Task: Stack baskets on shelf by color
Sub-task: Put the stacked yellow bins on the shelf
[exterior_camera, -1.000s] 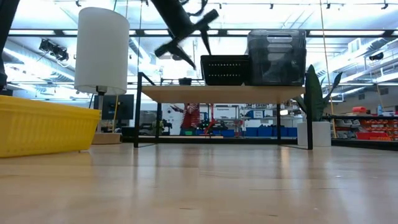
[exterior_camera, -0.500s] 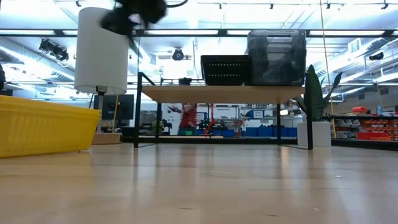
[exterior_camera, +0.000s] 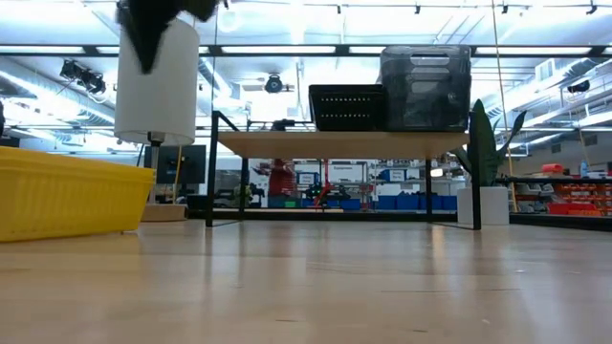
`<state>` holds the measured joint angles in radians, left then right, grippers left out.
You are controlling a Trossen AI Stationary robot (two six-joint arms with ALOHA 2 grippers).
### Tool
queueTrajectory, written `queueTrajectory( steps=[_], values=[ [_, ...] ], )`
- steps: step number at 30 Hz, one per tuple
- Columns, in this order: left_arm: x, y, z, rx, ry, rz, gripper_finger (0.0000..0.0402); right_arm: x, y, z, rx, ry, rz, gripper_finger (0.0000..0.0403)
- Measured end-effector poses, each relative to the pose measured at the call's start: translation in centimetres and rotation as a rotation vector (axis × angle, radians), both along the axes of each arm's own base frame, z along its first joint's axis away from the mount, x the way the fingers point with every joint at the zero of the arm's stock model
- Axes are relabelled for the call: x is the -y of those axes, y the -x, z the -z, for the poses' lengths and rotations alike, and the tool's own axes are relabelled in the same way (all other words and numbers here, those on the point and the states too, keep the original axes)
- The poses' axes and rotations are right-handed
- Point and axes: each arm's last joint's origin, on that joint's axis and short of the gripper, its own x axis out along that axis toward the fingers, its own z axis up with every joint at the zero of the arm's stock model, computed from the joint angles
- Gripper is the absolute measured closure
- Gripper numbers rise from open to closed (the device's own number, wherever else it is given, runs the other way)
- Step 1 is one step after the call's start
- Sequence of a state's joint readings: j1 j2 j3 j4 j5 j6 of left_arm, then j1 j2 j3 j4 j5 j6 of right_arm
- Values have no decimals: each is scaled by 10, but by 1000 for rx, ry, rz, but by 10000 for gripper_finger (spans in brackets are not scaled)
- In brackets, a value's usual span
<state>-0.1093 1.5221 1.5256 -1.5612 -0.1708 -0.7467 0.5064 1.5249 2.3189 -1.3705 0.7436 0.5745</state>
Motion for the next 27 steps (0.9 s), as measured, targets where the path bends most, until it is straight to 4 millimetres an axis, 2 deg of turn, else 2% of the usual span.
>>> queueTrajectory(
  steps=[4,7,14,19,27],
  values=[
    [-1,31,20,-27,35,-28,321,0,0,0,3,-8,3,273],
    [-2,52,34,61,117,-79,340,-1,-2,1,1,-4,7,273],
    [-6,94,71,111,156,-342,352,3,-5,1,2,-6,29,273],
    [-8,112,93,117,193,-445,298,7,-7,1,3,-8,47,273],
    [-9,118,116,102,195,-594,182,10,-11,2,-1,-13,67,273]
  ],
)
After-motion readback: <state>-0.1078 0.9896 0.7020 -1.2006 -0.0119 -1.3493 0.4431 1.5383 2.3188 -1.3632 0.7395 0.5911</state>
